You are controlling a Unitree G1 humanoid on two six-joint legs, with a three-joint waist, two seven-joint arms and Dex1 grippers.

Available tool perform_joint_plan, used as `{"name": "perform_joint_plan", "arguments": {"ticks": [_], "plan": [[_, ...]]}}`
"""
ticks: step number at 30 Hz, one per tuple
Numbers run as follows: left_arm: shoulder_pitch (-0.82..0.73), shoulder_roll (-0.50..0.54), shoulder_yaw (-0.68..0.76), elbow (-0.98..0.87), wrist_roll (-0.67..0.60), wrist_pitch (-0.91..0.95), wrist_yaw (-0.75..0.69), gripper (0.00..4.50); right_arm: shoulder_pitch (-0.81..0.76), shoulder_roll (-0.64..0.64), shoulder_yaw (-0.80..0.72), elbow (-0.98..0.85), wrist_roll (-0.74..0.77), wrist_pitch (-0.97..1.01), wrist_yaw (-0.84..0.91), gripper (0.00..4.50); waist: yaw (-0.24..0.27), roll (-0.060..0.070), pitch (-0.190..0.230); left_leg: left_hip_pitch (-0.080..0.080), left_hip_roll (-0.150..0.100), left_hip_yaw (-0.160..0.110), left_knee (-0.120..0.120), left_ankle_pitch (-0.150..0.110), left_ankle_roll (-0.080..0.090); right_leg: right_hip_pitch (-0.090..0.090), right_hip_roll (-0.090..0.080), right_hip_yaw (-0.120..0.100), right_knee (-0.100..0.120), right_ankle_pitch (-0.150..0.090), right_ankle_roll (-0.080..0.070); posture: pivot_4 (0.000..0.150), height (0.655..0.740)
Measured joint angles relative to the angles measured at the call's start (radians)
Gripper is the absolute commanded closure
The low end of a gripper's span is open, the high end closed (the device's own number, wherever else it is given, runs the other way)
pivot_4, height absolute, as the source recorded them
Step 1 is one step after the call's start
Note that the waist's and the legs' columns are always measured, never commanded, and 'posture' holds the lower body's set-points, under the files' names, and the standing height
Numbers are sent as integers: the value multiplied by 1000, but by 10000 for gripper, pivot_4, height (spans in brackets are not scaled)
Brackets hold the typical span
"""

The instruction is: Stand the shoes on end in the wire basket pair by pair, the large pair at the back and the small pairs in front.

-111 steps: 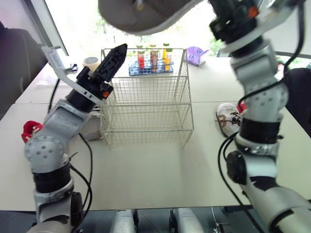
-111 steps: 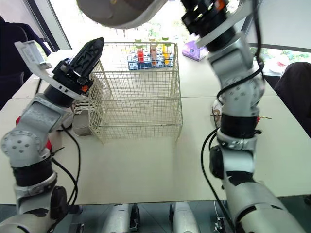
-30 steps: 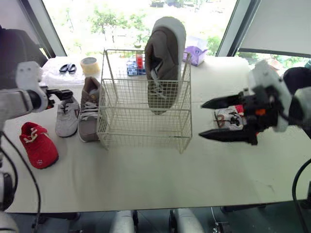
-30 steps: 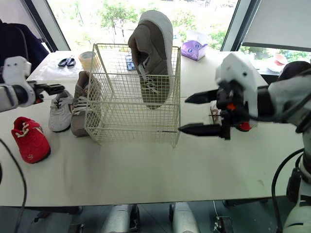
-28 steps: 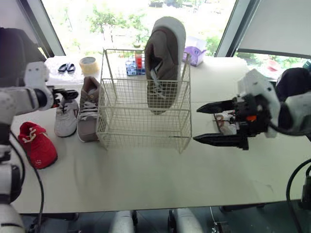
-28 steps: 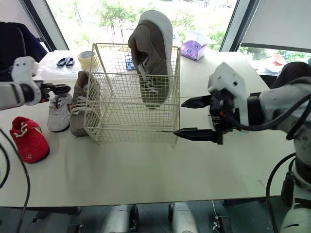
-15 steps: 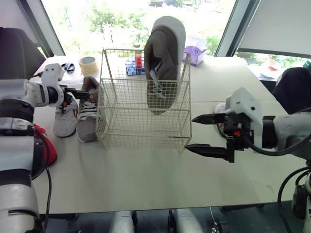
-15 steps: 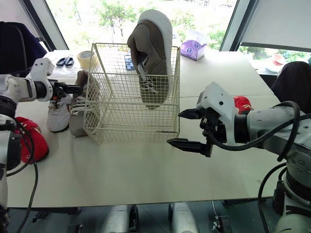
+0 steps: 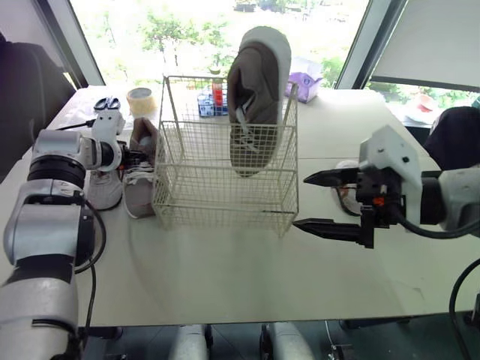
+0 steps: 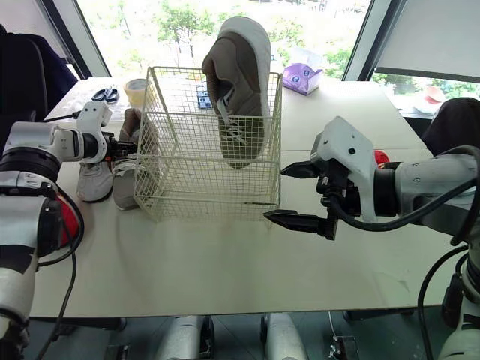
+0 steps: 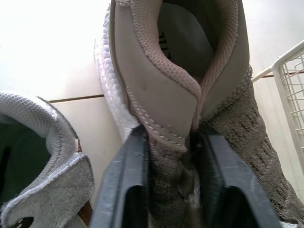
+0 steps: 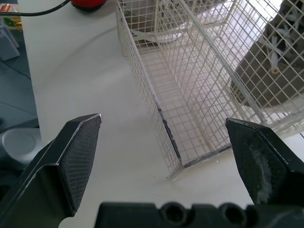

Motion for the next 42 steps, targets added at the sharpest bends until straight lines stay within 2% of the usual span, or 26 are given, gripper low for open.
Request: {"name": "perform_joint_plan", "arguments": {"ticks": [3, 7, 12, 15, 17, 21, 24, 33, 36, 42], "plan": [[2, -7, 44, 2, 3, -2, 10, 40684, 19, -37, 19, 13, -9, -39, 5, 0, 6, 0, 0, -1, 0, 0, 0, 0, 0, 0, 0, 0, 0, 0, 0, 1500, 6552], [11, -1, 180, -21, -36, -38, 83, 40684, 23, -93, 49, 54, -32, -93, 22, 0, 4, -1, 1, -3, 1, -1, 0, 0, 0, -3, 0, 0, 0, 0, 1, 1500, 6552], [51, 44, 332, -315, -71, -199, 206, 40684, 20, -152, 48, 149, -55, -144, 53, 0, -3, -3, 2, -6, 1, -1, 0, 0, 0, -5, -1, 0, -2, 1, 1, 1500, 6552], [23, 58, 493, -424, -121, -233, 383, 40684, 18, -166, 62, 188, -74, -178, 80, 0, -18, -3, 2, -5, 1, -1, 0, -1, 1, -5, -2, 0, -2, 1, 2, 1500, 6552], [54, 57, 538, -533, -141, -272, 405, 40684, 17, -186, 102, 204, -101, -207, 117, 0, -20, -2, 2, -4, 1, -1, 0, 0, 1, -4, -1, 0, -1, 1, 2, 1500, 6552], [103, -7, 530, -747, -168, -313, 399, 40684, -19, -208, 169, 266, -157, -264, 176, 0, -4, -3, 2, -4, 1, -1, 2, 1, -1, -1, -1, -3, -1, 1, 1, 1500, 6552], [104, -93, 456, -901, -171, -344, 404, 40684, -65, -213, 214, 323, -207, -302, 215, 0, 14, -4, 1, -3, -1, -1, 3, 0, -1, 2, -2, -3, -1, 1, 1, 1500, 6552], [80, -277, 294, -844, -135, -544, 342, 40684, -114, -203, 276, 351, -256, -327, 248, 0, 1, -3, 1, -3, 1, -1, 1, 0, -1, -2, 1, -3, 0, 1, 1, 1500, 6552], [80, -309, 256, -839, -115, -591, 327, 40684, -112, -203, 267, 341, -254, -314, 236, 0, -3, -3, 1, -3, 1, 0, 0, 0, -1, -2, 1, -2, 0, 1, 1, 1500, 6552], [116, -293, 190, -821, -15, -691, 317, 40684, -81, -205, 201, 315, -237, -274, 207, 0, -8, -2, 1, -1, 1, 0, 0, 0, -1, -1, 1, -2, 0, 1, 1, 1500, 6552]]}}
